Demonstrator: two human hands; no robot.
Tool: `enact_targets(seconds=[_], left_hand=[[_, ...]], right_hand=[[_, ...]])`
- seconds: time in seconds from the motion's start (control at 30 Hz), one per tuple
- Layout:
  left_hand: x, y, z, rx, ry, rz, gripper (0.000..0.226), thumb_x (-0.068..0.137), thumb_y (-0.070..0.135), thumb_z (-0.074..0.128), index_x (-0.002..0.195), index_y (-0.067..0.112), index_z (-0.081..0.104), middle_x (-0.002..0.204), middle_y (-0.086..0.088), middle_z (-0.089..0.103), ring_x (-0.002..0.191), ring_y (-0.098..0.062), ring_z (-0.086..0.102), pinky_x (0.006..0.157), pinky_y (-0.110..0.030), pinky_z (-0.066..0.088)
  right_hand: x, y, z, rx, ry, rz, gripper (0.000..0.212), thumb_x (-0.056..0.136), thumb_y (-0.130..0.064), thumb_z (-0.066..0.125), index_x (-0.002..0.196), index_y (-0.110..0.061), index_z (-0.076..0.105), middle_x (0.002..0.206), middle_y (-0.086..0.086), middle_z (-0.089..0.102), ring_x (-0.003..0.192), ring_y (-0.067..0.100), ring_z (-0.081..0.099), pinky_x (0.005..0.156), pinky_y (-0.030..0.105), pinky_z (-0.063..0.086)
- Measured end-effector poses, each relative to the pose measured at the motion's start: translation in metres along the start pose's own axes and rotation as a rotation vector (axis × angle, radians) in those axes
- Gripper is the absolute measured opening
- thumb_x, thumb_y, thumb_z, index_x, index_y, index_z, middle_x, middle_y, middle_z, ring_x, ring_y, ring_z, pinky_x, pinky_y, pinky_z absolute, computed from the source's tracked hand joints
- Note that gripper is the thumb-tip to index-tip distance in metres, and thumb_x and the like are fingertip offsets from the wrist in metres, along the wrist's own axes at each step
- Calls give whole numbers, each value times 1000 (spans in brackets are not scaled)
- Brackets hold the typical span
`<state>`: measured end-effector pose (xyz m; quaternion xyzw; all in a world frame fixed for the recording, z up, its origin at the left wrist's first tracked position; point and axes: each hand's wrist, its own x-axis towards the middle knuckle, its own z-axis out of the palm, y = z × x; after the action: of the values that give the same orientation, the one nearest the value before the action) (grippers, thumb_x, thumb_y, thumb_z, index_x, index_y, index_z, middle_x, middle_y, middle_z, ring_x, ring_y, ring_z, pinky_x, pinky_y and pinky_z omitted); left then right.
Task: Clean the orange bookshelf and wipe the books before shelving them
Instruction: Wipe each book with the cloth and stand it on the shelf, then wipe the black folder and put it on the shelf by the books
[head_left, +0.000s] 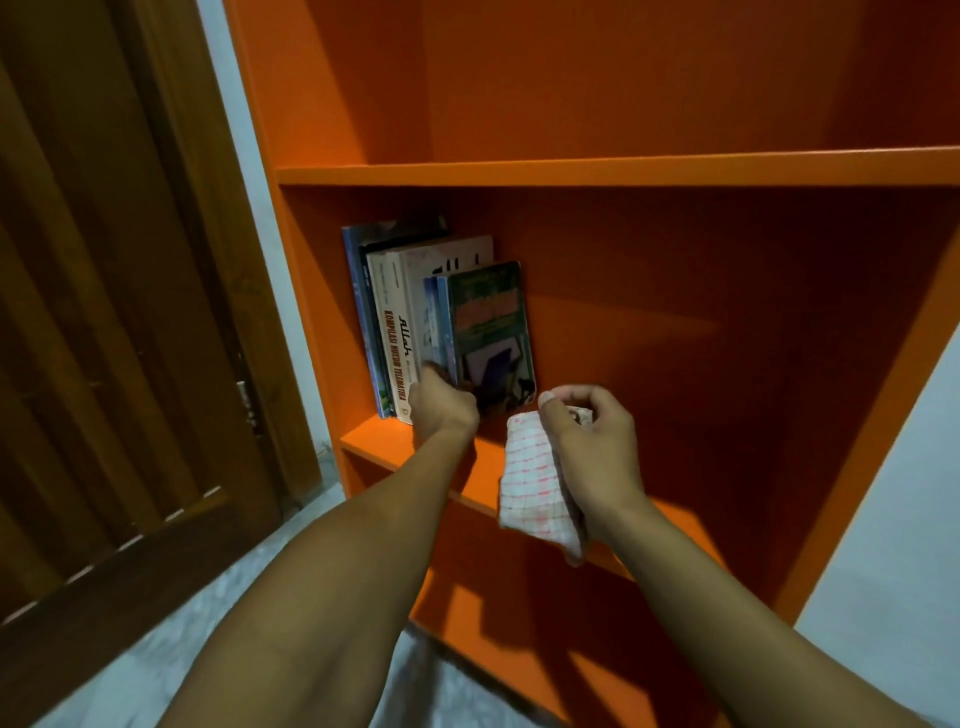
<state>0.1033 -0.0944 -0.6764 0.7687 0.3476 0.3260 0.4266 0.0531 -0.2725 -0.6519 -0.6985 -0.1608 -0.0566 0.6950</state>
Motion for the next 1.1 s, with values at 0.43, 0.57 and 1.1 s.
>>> enact_targets(seconds=[0.43,0.57,1.1], left_hand=[[-21,-96,-105,178,-142,401,11,94,17,55,104,19,53,95,-7,64,85,-26,61,69,-37,47],[-31,-162,-160,236,-197,287,21,96,21,57,116,17,56,111,-3,64,98,-19,60,87,-39,52],[-105,-409,-205,716,-591,-357,63,91,12,60,149,15,35,139,-19,50,125,-36,51,100,-40,46]], right_hand=[[-35,-6,39,11,-153,121,14,86,-30,73,84,-20,65,85,2,68,83,27,65,69,43,52],[-62,-3,74,55,-278,196,9,90,-19,69,90,-12,62,85,5,66,73,23,61,62,37,48],[-116,84,137,-61,-529,514,16,93,-11,66,105,-2,66,89,8,67,73,16,64,50,20,49]])
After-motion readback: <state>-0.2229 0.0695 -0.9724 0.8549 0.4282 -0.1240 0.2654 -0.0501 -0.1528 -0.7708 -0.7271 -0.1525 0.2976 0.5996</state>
